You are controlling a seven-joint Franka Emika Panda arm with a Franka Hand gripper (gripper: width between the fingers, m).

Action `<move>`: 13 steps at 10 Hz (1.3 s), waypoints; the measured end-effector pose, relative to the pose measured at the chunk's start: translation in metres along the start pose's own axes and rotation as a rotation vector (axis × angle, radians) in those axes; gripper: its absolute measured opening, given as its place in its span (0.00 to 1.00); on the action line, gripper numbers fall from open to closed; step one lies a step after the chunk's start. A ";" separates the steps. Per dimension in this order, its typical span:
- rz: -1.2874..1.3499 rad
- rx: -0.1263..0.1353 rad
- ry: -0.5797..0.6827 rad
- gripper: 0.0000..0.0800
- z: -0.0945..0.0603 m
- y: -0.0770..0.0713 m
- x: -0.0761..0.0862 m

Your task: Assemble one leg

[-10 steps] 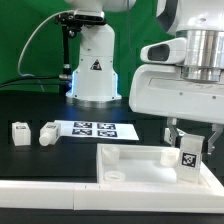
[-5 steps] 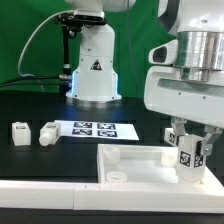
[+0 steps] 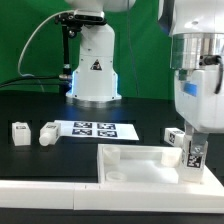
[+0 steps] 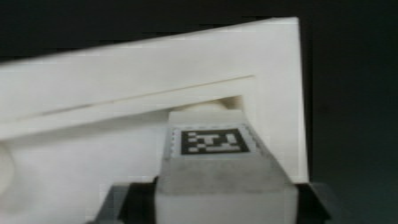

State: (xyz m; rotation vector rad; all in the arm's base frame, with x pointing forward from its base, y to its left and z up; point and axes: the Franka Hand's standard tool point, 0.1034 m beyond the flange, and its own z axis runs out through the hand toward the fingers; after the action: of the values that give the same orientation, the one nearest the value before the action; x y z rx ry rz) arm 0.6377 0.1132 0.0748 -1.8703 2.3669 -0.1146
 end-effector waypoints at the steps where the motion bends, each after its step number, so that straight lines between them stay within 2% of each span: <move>1: -0.026 -0.001 0.000 0.36 0.000 0.000 0.000; 2: -0.137 0.000 0.002 0.36 0.000 0.000 0.000; 3: -0.261 0.000 0.001 0.59 0.000 0.000 -0.001; 4: -0.475 -0.001 0.007 0.73 -0.001 -0.002 -0.001; 5: -0.643 0.001 0.003 0.73 0.000 -0.003 -0.002; 6: -0.718 -0.001 0.000 0.80 0.001 -0.001 -0.004; 10: -0.984 -0.002 0.004 0.81 0.001 -0.001 -0.003; 11: -1.229 -0.008 0.025 0.81 0.001 -0.002 -0.006; 13: -1.198 -0.006 0.026 0.81 0.001 -0.002 -0.006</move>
Offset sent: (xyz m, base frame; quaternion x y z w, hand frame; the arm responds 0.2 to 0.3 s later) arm 0.0132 0.0135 0.0035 -0.0208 -0.0057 -0.4303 0.9024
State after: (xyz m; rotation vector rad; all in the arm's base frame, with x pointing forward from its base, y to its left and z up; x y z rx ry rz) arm 0.6411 0.1184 0.0747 -2.9557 0.9265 -0.2220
